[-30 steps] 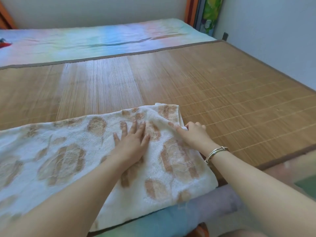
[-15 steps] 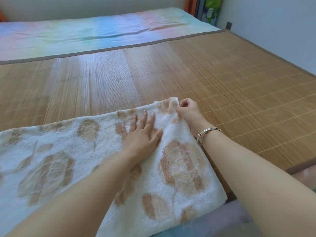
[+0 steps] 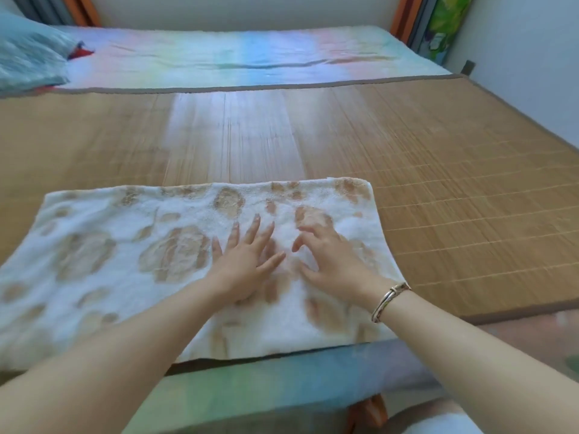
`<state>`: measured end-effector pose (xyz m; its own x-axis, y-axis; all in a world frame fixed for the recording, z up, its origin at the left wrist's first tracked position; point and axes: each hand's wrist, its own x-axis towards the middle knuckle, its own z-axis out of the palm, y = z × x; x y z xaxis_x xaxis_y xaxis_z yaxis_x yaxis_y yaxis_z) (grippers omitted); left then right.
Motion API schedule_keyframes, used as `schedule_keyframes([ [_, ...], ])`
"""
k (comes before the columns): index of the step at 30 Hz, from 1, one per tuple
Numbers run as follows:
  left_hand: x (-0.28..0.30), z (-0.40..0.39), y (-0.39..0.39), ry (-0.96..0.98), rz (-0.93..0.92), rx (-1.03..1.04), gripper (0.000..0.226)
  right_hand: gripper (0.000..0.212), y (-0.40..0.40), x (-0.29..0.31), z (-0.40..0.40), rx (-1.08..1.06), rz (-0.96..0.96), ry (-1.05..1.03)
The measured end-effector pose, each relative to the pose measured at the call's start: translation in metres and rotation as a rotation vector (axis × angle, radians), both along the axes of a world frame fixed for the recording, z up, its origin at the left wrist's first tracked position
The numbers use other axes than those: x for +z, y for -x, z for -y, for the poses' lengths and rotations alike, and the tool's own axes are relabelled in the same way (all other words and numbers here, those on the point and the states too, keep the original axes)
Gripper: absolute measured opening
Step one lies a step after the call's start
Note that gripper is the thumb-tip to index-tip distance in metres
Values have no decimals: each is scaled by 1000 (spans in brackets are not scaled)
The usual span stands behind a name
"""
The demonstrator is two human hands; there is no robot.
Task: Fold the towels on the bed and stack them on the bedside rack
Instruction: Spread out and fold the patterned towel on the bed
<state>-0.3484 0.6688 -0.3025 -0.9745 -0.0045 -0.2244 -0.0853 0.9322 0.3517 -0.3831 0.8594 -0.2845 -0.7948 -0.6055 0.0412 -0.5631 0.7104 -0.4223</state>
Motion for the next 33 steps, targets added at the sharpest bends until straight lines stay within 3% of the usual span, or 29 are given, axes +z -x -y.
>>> schedule_keyframes([
  [5, 1, 100, -102, 182, 89, 54, 97, 49, -68, 6, 41, 174, 59, -120],
  [10, 4, 167, -164, 226, 151, -6, 100, 84, -103, 1, 57, 221, 88, -342],
  [13, 3, 189, -176, 313, 140, -55, 97, 85, -110, 1, 62, 234, 68, -480],
  [17, 4, 199, -175, 398, 134, -91, 77, 85, -111, 5, 69, 195, 35, -588],
  [21, 8, 203, -172, 437, 123, 2, 98, 94, -113, 5, 73, 128, -20, -613],
  [24, 16, 206, -168, 431, 149, 93, 103, 82, -109, 18, 75, 41, 13, -585],
  [28, 45, 215, -163, 290, 152, 159, 67, 23, -96, 51, 77, -138, 100, -396],
  [31, 71, 222, -158, 196, 213, 167, 25, 20, -85, 70, 75, -149, 198, -401],
  [33, 83, 229, -155, 174, 309, 204, 18, 19, -84, 84, 74, -120, 351, -449],
])
